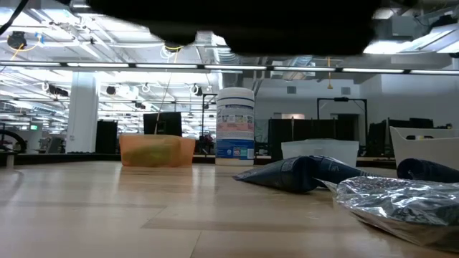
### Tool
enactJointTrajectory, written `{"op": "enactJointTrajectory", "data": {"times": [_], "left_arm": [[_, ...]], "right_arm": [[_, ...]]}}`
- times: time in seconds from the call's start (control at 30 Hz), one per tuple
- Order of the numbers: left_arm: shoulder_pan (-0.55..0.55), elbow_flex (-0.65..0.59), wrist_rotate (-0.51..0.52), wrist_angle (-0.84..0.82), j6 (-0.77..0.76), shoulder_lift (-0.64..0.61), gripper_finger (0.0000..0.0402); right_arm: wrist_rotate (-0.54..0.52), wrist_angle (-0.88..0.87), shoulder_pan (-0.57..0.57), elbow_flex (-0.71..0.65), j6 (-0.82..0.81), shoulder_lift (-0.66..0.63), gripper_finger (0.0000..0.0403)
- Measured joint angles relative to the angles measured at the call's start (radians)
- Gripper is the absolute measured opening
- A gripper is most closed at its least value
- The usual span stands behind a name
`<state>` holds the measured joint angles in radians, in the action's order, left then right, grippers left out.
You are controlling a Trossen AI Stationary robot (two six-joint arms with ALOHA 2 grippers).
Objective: Pick & Place Travel size toiletries
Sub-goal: Put the black hairbrush into the white bin
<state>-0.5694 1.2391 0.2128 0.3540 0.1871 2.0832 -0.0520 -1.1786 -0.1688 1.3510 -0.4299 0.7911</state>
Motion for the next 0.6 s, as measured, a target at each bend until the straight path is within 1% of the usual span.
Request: {"op": "enactJointTrajectory", "data": {"times": [0.13, 0.3, 0.37, 0.6], "left_arm": [[0.003, 0.045, 0.019, 0.012, 0.006, 0.057, 0.0211], [0.005, 0.074, 0.009, 0.023, 0.044, 0.114, 0.0215], [0.004, 0.078, -0.01, 0.031, 0.043, 0.127, 0.0216], [-0.015, 0.078, -0.008, 0.037, 0.043, 0.134, 0.0215]], "right_arm": [[0.0, -0.003, 0.0, -0.008, -0.02, 0.0, 0.0137], [0.0, -0.002, -0.001, -0.022, -0.019, 0.0, 0.0137], [0.0, 0.001, -0.001, -0.03, -0.018, 0.0, 0.0137], [0.0, 0.005, -0.001, -0.064, -0.016, 0.0, 0.0134]]}}
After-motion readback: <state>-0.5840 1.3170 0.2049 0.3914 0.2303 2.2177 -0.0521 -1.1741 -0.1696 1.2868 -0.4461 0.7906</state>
